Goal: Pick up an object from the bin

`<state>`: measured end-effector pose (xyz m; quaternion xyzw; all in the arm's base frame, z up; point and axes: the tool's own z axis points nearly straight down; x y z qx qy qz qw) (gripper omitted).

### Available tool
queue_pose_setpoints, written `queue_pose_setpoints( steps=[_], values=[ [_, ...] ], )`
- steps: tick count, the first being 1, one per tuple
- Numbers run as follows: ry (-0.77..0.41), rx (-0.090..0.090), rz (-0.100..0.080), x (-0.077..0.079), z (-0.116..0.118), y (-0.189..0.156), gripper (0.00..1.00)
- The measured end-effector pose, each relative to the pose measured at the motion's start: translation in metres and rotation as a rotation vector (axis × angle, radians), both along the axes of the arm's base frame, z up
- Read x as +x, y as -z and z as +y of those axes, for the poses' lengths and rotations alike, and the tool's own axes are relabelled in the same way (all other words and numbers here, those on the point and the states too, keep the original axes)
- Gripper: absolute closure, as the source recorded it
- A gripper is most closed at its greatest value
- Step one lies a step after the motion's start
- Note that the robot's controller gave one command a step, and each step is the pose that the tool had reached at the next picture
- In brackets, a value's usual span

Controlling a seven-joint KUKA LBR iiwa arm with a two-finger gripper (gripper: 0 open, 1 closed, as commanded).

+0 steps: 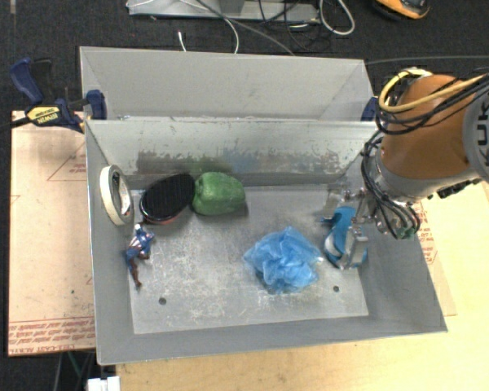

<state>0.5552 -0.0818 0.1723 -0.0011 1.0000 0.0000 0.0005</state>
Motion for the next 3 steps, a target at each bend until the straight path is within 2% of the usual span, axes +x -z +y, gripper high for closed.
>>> queue_pose_setpoints(
  steps=[1, 2, 3],
  values=[
    [0.0, 0.0, 0.0, 0.0, 0.0, 0.0, 0.0],
    [-0.189, 0.0, -0.003, -0.034, 0.012, 0.06, 0.0],
    [-0.279, 0.001, -0.01, 0.02, 0.063, 0.06, 0.0]
  ],
)
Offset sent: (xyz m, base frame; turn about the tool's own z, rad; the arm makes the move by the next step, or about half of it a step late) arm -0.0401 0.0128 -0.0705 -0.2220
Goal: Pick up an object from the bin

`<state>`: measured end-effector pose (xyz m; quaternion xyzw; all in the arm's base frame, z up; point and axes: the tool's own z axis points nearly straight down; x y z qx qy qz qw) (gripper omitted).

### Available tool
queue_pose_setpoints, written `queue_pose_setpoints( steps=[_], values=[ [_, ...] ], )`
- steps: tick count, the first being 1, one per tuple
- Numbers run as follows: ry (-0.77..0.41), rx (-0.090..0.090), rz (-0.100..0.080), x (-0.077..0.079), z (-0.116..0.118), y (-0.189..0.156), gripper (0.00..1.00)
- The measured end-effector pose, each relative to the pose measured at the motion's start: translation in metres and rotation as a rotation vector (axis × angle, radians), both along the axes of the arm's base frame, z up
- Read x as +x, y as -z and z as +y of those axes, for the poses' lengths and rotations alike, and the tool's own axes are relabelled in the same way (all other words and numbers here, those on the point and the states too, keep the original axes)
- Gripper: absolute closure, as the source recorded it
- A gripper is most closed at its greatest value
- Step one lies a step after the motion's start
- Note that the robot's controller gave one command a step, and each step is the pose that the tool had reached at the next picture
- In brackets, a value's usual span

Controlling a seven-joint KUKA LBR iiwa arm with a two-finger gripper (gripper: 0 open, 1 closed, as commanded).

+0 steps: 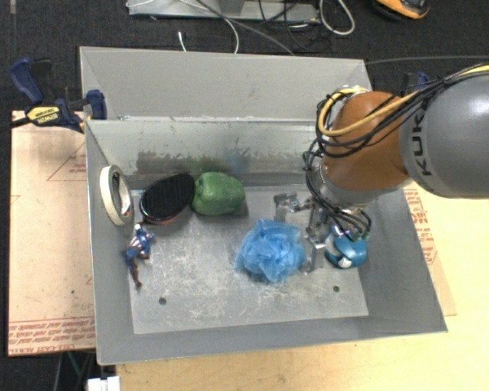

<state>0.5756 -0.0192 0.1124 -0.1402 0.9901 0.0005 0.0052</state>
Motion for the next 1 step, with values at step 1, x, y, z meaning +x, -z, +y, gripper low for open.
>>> queue_pose_setpoints(
  steps=[1],
  values=[
    [0.111, -0.002, 0.027, -0.0506, -0.0179, 0.0283, 0.0]
  ],
)
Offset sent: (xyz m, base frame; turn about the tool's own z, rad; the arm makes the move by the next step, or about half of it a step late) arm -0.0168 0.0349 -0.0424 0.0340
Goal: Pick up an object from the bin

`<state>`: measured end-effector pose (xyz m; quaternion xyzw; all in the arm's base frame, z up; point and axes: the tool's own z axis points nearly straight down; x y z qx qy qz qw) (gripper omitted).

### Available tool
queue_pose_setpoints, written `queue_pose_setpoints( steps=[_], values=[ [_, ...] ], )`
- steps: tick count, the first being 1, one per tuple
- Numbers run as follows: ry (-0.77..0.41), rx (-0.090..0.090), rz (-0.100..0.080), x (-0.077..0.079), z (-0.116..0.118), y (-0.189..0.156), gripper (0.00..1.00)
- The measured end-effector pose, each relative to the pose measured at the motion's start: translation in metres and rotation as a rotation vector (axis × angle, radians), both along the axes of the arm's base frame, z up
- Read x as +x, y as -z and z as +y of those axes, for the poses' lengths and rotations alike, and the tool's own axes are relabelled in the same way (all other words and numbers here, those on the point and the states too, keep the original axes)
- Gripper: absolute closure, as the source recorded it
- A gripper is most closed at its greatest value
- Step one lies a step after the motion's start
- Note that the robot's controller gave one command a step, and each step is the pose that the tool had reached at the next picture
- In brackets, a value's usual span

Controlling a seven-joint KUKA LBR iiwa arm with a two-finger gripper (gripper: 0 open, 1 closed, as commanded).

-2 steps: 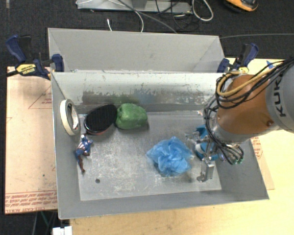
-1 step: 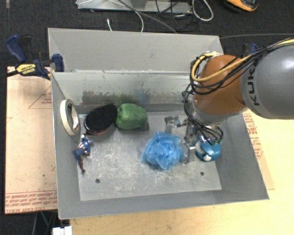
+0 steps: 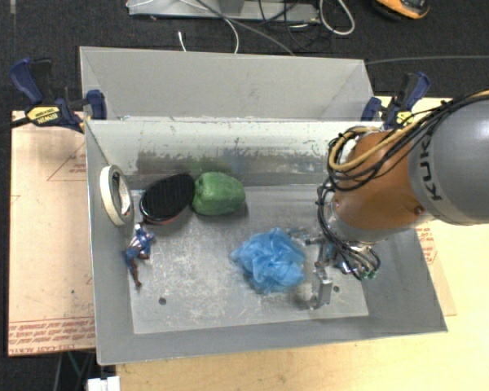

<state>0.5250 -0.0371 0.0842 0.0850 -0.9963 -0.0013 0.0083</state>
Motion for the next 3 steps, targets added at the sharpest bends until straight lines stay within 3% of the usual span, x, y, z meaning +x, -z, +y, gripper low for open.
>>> queue_pose_setpoints(
  steps=[1, 2, 3],
  values=[
    [-0.082, 0.004, -0.029, 0.035, 0.056, 0.014, 0.0],
    [-0.064, 0.002, -0.027, 0.03, 0.054, 0.014, 0.0],
    [-0.316, 0.004, -0.03, 0.024, 0.076, 0.012, 0.0]
  ],
)
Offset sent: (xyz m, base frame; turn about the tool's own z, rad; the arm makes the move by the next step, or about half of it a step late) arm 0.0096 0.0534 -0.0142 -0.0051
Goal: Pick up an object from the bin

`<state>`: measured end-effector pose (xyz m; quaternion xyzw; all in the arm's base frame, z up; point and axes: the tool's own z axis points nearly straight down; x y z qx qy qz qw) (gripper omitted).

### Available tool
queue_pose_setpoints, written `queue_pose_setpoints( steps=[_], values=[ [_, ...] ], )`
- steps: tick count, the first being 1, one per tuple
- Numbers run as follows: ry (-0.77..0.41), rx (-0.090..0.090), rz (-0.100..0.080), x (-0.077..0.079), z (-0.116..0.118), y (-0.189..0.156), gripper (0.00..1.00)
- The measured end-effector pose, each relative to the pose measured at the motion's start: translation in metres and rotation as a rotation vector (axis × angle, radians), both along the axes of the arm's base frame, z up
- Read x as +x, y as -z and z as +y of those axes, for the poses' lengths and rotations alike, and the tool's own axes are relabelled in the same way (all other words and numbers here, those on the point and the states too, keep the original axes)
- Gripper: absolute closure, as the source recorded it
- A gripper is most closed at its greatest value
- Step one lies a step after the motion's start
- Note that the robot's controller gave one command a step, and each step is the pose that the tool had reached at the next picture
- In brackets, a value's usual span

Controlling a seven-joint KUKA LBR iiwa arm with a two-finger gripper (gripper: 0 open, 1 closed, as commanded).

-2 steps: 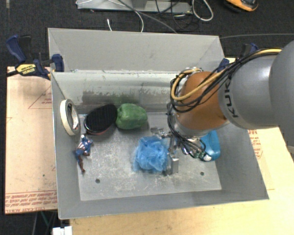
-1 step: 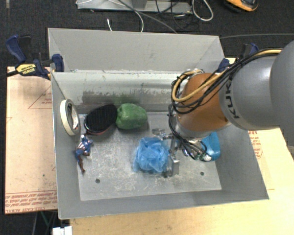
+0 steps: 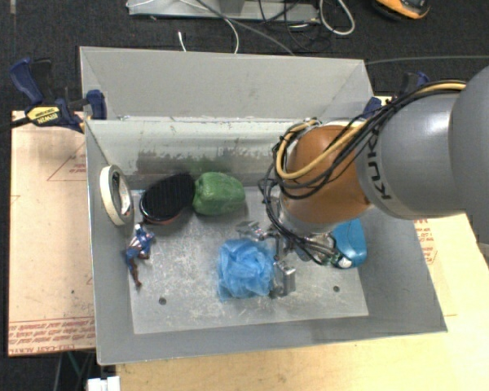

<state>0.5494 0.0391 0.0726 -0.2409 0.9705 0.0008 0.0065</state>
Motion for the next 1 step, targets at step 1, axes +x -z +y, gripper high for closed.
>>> queue_pose_setpoints(
  steps=[1],
  values=[
    [0.268, 0.003, -0.001, 0.0505, 0.0163, 0.0015, 1.0]
  ],
)
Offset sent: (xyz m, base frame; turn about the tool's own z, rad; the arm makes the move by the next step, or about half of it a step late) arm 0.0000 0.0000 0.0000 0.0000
